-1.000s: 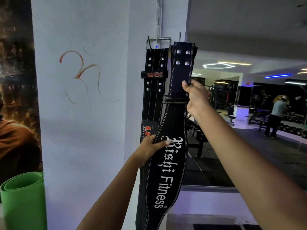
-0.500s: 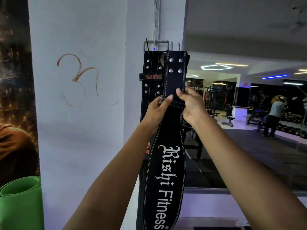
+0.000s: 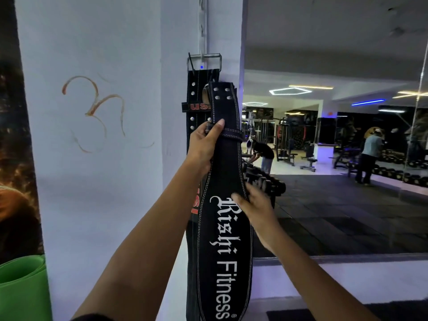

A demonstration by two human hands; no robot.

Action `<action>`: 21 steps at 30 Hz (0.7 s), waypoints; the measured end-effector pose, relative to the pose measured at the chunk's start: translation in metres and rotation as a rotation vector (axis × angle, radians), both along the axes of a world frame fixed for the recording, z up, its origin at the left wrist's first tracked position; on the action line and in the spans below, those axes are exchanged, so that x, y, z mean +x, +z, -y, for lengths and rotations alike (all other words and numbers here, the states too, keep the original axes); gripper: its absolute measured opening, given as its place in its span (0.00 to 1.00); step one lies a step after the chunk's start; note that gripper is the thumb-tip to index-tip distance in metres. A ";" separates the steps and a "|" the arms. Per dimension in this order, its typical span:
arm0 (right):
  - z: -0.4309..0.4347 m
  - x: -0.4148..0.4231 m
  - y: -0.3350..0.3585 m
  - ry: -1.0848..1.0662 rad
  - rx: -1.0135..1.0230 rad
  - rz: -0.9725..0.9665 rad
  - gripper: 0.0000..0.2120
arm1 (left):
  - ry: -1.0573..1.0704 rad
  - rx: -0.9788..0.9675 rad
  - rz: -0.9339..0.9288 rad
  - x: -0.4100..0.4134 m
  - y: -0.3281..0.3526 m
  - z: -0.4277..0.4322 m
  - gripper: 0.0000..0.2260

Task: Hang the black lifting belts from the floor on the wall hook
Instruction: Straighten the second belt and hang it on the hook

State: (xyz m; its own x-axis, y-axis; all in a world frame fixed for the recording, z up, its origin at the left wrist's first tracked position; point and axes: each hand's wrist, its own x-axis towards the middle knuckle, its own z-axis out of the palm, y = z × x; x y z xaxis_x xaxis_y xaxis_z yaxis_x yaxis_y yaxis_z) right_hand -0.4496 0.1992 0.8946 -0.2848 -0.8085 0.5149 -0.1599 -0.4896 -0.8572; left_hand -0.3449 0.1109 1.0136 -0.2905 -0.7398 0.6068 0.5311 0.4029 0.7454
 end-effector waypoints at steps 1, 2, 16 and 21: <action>-0.002 -0.002 -0.011 0.026 0.032 0.005 0.11 | 0.002 0.007 -0.001 0.001 -0.001 0.002 0.04; -0.003 -0.004 -0.017 0.046 0.060 0.019 0.10 | 0.002 0.019 -0.002 0.001 -0.002 0.004 0.04; -0.009 -0.018 -0.037 0.103 0.244 0.073 0.10 | -0.038 0.022 -0.080 0.012 0.022 0.002 0.05; -0.003 -0.009 0.003 0.147 0.068 0.155 0.09 | -0.052 -0.002 -0.074 0.012 0.022 -0.005 0.04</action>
State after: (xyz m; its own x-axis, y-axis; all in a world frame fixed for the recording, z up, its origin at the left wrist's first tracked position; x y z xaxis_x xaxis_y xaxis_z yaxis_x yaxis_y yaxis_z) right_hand -0.4585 0.2025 0.8971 -0.2327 -0.8785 0.4173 0.0456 -0.4385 -0.8976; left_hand -0.3325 0.1156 1.0355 -0.2826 -0.7237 0.6296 0.6046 0.3752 0.7026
